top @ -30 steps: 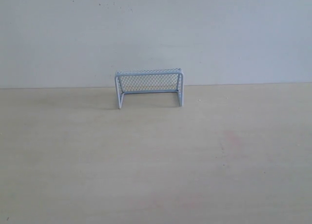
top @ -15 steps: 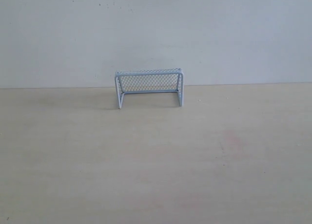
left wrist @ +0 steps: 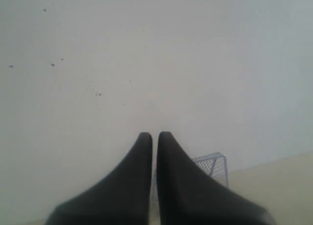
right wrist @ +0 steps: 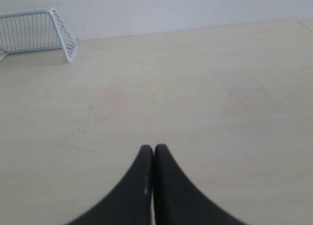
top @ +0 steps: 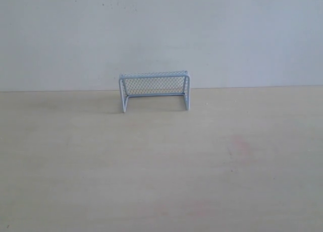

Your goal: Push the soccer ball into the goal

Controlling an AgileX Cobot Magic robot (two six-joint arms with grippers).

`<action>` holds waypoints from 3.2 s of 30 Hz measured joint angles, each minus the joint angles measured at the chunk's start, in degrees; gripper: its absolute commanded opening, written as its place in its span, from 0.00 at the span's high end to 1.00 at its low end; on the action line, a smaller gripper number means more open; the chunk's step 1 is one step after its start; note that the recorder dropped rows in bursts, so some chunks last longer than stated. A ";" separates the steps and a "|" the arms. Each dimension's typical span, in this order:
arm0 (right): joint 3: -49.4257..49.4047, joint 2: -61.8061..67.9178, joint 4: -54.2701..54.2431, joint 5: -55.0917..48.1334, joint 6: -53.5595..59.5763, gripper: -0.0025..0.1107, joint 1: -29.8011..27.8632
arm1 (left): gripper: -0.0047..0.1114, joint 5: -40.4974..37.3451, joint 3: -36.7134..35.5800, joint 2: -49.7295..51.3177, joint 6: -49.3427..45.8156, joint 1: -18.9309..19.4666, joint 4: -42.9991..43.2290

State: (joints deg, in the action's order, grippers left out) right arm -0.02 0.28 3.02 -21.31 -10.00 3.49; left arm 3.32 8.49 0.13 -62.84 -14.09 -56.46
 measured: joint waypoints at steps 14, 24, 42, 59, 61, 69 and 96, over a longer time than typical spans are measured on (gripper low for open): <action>0.00 0.00 0.00 0.00 0.00 0.98 0.00 | 0.92 0.01 -2.25 0.00 1.22 0.78 0.00; 0.00 0.00 0.00 0.00 0.00 0.98 0.00 | 0.92 -2.47 -2.25 0.00 19.99 0.78 13.04; 0.00 0.00 0.00 0.00 0.00 0.98 0.00 | 0.92 -5.33 -8.13 0.00 71.14 0.78 56.12; 0.00 0.00 -0.11 0.00 0.00 0.98 0.00 | 0.92 -7.91 -8.26 0.00 70.38 6.09 58.11; 0.00 0.00 -0.11 0.00 0.00 0.98 0.00 | 0.92 -9.38 -8.26 0.00 70.49 7.79 58.11; 0.00 0.00 -0.11 0.00 0.00 0.98 0.00 | 0.92 -21.96 -8.26 0.00 68.39 11.51 61.53; 0.00 0.00 -0.11 0.00 0.00 0.98 0.00 | 0.92 -22.84 -8.26 0.00 68.18 11.51 62.40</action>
State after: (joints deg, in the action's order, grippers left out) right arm -0.02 0.28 2.91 -21.31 -10.00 3.49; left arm -19.52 0.22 0.13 5.34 -2.58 5.94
